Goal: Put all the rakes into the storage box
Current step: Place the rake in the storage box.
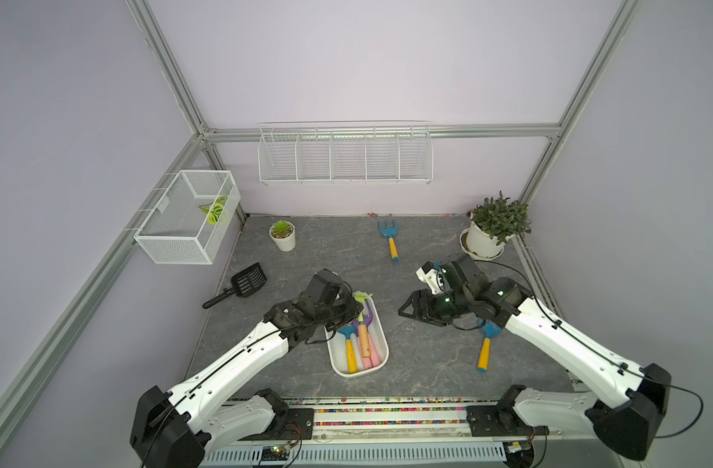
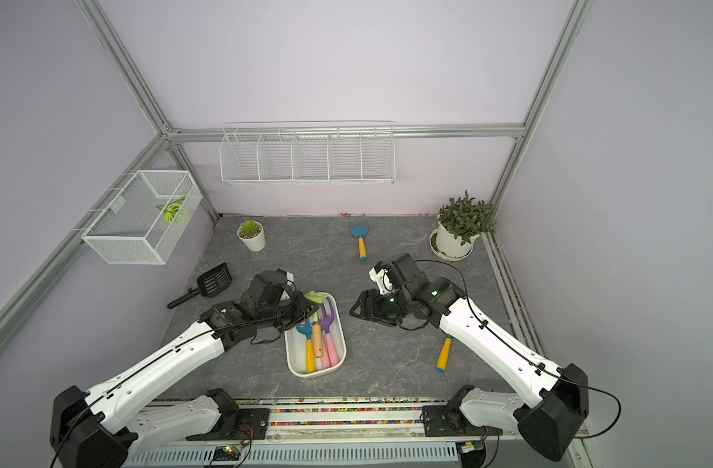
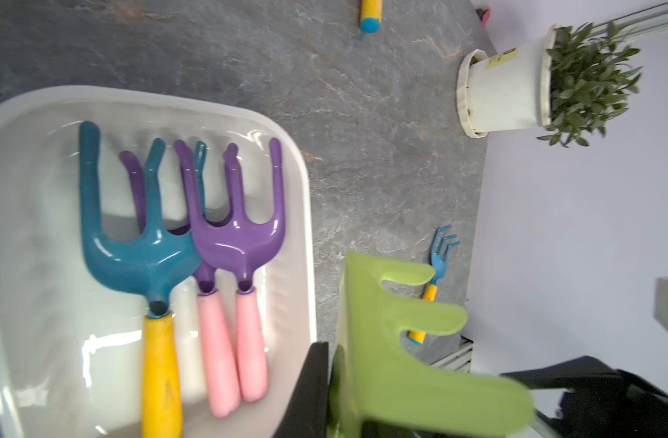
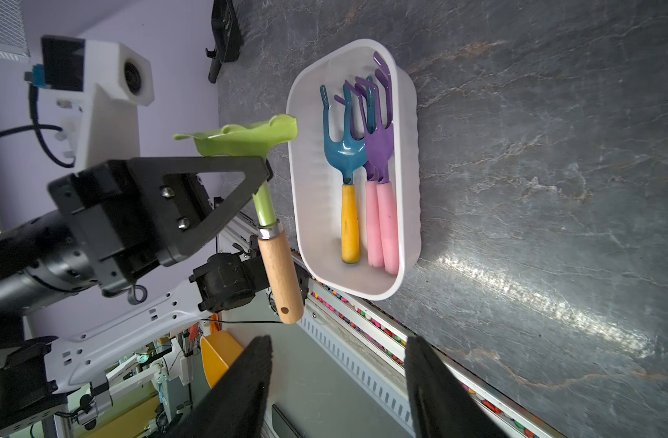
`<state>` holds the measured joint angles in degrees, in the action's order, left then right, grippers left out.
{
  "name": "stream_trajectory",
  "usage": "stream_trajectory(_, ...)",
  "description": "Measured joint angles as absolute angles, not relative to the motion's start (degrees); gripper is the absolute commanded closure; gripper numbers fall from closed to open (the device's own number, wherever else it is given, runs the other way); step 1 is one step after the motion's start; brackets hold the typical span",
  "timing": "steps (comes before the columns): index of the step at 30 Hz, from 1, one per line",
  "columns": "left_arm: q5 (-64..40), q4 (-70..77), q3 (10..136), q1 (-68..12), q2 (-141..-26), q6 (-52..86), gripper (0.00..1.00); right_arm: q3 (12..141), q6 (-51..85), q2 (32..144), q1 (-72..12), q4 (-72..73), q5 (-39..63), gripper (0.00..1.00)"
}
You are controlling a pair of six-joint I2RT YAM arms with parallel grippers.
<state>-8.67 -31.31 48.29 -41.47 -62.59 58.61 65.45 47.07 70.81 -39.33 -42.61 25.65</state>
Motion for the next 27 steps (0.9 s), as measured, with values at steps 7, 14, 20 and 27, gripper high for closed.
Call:
stream_trajectory(7, -7.3, -33.8, 44.4, -40.1, -63.2, 57.1, 1.00, 65.4, 47.1, 71.5, -39.3, -42.5, 26.1, 0.40)
stream_trajectory(14, -6.6, -34.2, 44.6, -37.0, -67.2, 54.7, 1.00, 64.9, 47.1, 71.6, -39.3, -42.5, 26.7, 0.40)
stream_trajectory(20, -6.4, -34.4, 45.5, -37.0, -70.6, 53.8, 1.00, 64.8, 47.0, 71.5, -38.5, -42.5, 26.9, 0.40)
stream_trajectory(27, -6.4, -34.2, 45.9, -37.0, -72.3, 53.4, 0.96, 63.4, 46.9, 71.5, -37.6, -42.6, 27.0, 0.40)
